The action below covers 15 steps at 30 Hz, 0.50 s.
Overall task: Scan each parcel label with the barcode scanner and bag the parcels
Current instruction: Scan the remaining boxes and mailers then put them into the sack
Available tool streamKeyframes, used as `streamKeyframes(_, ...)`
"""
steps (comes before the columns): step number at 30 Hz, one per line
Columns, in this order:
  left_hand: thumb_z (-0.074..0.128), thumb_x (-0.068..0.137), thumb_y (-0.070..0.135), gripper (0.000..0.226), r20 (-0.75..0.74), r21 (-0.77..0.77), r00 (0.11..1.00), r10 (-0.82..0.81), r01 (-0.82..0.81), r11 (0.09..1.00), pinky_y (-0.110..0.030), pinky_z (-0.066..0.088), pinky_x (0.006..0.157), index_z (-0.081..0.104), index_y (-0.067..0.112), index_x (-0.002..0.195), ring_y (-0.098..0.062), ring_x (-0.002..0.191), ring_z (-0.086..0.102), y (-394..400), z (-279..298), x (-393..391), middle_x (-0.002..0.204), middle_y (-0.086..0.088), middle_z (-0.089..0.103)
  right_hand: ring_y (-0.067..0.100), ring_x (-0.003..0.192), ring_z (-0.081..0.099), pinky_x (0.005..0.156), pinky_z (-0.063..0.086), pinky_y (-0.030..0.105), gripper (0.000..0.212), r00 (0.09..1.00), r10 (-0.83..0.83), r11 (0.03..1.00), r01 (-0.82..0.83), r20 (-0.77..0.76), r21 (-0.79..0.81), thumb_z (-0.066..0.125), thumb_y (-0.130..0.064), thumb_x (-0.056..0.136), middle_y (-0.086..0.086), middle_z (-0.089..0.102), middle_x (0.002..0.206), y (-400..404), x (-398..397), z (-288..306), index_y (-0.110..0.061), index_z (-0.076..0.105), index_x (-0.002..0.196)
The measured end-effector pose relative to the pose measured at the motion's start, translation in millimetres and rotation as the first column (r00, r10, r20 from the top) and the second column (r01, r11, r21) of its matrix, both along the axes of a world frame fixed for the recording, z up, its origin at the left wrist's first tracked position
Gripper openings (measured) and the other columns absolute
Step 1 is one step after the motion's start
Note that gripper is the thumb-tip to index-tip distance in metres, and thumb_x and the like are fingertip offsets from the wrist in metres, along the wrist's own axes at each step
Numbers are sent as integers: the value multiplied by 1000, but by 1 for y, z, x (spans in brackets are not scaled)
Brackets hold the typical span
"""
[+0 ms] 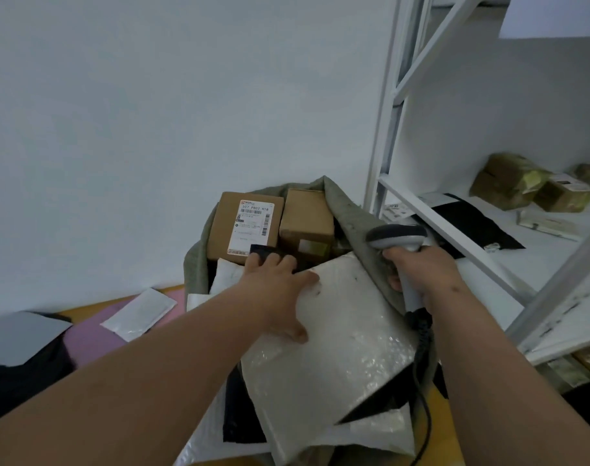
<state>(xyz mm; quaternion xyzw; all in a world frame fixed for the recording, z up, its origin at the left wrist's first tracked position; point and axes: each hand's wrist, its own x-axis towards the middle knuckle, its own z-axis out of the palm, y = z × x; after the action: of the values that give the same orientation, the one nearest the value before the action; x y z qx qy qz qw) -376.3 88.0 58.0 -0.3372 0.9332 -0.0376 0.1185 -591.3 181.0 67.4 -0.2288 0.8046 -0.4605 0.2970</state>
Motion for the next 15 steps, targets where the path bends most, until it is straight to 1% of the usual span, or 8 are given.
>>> streamKeyframes(2,65,69,73,95,-38,-54,998,53,-55,997,-54,13,111,20,45,148,-29,135,23,-2,-1,-2,146,-1,28,32,82,72,88,59,49,26,992,-59,998,58,110,15,73,-28,84,12,70,87,19,-4,-9,-5,65,93)
streamKeyframes(5,64,77,63,78,-102,-153,990,94,-109,982,-50,23,107,33,38,144,-29,130,28,-3,4,-10,141,-4,31,34,83,69,86,59,49,35,952,-130,992,126,278,30,75,-29,86,16,67,93,46,-2,-23,-2,63,105)
streamKeyframes(7,65,83,52,63,-126,-137,987,100,-118,984,-46,30,104,39,33,137,-27,124,37,0,4,-15,134,-5,40,31,74,65,71,58,43,32,912,-144,989,150,385,15,72,-24,90,17,64,97,59,6,-31,-2,61,110)
streamKeyframes(9,59,92,37,48,-140,-42,985,97,-104,994,-41,38,99,40,30,135,-24,113,50,7,-1,-17,124,-2,51,30,72,63,66,55,37,30,888,-141,990,140,437,33,71,-23,92,19,63,101,67,17,-38,-4,59,112)
streamKeyframes(11,49,97,29,41,-101,11,993,64,-63,998,-37,43,92,39,27,136,-21,105,56,13,-6,-17,118,-1,56,29,68,63,61,53,34,28,897,-145,989,141,418,39,71,-22,91,19,64,98,70,24,-41,-2,62,108)
streamKeyframes(12,46,99,32,40,-70,21,996,45,-44,999,-37,44,91,39,26,137,-22,106,56,15,-6,-17,119,-1,56,29,66,63,60,53,35,26,912,-149,989,147,383,33,72,-21,91,19,66,94,70,26,-38,0,63,103)
streamKeyframes(13,44,98,42,44,-36,39,999,39,-37,999,-38,43,93,39,25,139,-22,110,55,17,-3,-15,123,-1,55,30,66,64,62,55,37,25,936,-152,988,150,319,32,72,-21,90,19,67,88,69,28,-35,2,63,97)
streamKeyframes(15,46,87,69,70,53,94,998,36,-40,995,-42,38,99,37,27,142,-25,118,52,17,4,-11,132,-2,51,35,73,69,78,60,46,24,981,-130,991,124,145,52,70,-23,90,18,69,76,68,32,-22,-2,63,81)
